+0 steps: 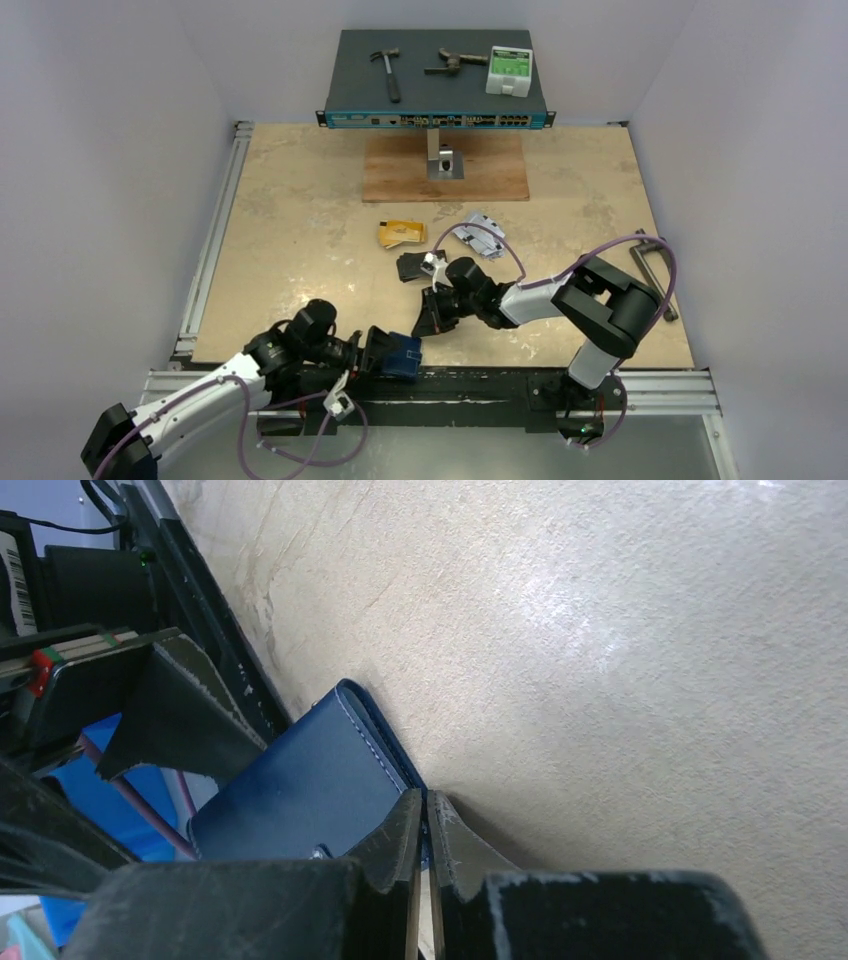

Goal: Put the credit cards into the card holder
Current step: Pick up the card holder from the corner of the board.

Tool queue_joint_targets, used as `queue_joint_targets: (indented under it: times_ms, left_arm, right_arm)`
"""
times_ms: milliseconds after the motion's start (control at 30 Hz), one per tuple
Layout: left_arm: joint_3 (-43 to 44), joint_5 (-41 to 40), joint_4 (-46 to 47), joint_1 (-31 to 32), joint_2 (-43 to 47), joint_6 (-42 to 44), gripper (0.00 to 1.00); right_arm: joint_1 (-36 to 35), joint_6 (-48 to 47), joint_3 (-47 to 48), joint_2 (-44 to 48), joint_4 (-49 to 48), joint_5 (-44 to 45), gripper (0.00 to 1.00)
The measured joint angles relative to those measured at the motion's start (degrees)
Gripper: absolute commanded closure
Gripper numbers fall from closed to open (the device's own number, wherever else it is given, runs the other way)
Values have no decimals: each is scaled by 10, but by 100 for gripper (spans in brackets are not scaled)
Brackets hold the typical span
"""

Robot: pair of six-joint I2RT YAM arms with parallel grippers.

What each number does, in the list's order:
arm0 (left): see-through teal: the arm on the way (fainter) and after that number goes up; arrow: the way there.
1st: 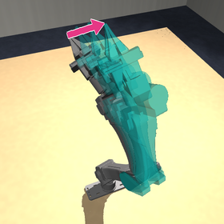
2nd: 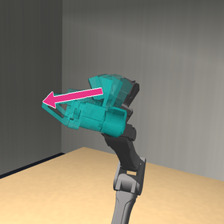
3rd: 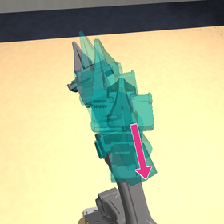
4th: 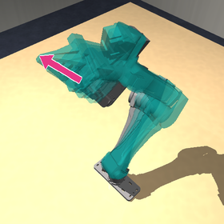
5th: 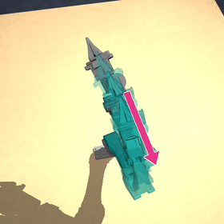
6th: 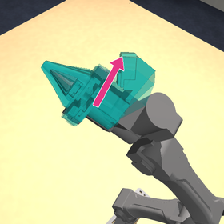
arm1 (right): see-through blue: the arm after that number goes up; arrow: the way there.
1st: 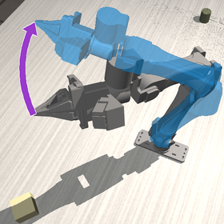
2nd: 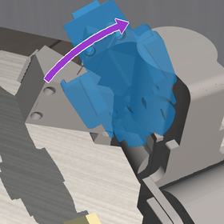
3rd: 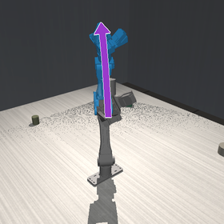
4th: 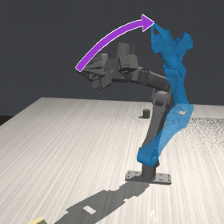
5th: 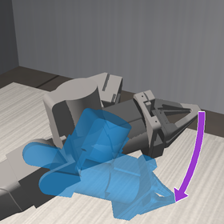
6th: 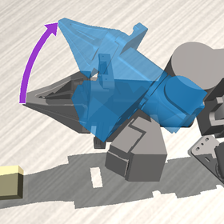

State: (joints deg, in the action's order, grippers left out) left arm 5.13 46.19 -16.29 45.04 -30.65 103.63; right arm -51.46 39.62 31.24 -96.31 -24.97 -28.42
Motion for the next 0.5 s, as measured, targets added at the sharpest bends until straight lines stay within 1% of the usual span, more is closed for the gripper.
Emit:
queue_joint_targets:
  times_ms: [100,167,267,333,433,500]
  left_arm:
    - [-4,21,15,0,5,-17,35]
    - [-5,33,19,0,-8,-21,38]
    - [-7,44,32,1,-48,-24,44]
    - [-9,46,54,6,-84,-33,51]
    - [-5,32,117,29,-141,-91,59]
    - [6,17,147,46,-170,-143,62]
  right_arm:
    - [-9,0,9,-1,11,11,100]
    - [-15,0,15,-2,17,17,100]
    - [-19,1,21,-9,18,19,100]
    - [-21,3,24,-12,18,19,100]
    - [-23,5,26,-15,18,19,100]
    - [-23,6,26,-16,17,20,100]
